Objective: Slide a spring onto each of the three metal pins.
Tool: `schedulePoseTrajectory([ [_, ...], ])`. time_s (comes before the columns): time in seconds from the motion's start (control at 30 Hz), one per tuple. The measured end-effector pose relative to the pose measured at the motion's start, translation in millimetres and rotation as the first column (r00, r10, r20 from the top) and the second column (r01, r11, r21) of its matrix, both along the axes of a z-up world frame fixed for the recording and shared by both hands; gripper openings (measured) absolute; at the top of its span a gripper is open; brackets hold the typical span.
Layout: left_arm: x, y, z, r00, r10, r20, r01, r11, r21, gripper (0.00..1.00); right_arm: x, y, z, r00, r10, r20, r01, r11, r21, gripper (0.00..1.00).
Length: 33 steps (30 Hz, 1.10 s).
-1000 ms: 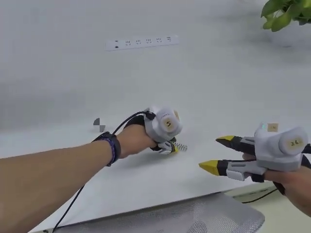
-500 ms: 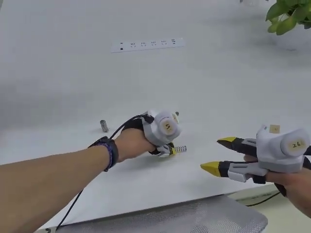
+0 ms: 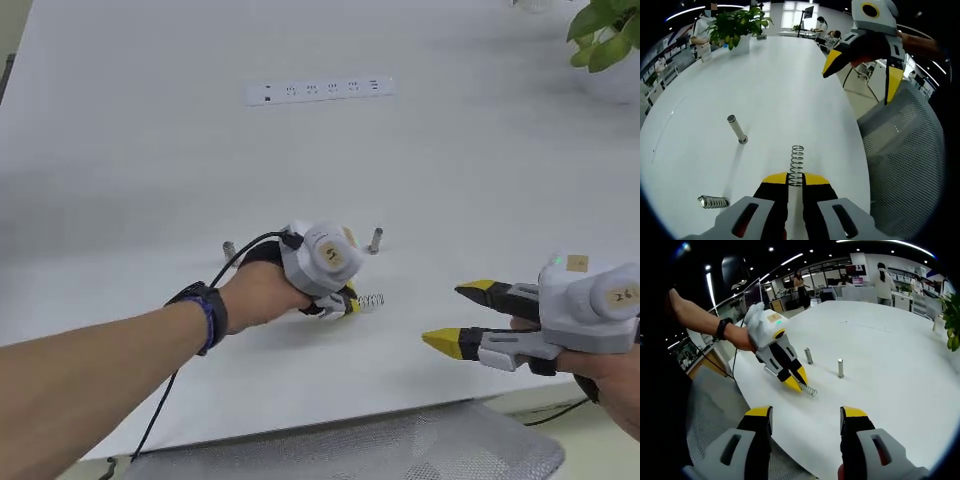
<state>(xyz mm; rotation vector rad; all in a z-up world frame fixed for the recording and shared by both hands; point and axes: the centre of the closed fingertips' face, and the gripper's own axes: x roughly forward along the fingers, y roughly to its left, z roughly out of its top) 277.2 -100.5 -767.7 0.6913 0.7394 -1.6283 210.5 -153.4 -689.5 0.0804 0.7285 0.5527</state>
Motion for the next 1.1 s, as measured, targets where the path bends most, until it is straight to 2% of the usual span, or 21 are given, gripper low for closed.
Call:
schedulePoseTrajectory([
  [0.3, 4.4, 17.7, 18.6, 1.000, 0.016, 0.016, -0.016, 0.999, -0.040, 0.02, 4.0, 4.4, 2.3, 1.000, 0.013, 0.010, -0.013, 1.000, 0.010, 0.51],
  [0.57, 0.6, 33.0, 30.6, 0.999, 0.021, 0.024, -0.020, 0.998, -0.062, 0.02, 5.7, 11.8, 2.3, 0.999, 0.039, 0.010, -0.039, 0.999, 0.015, 0.50],
  [1.1, -8.9, 49.5, 55.1, 0.999, 0.027, 0.042, -0.022, 0.994, -0.106, 0.02, 11.2, 31.9, 3.6, 0.995, 0.095, 0.019, -0.095, 0.994, 0.047, 0.46],
])
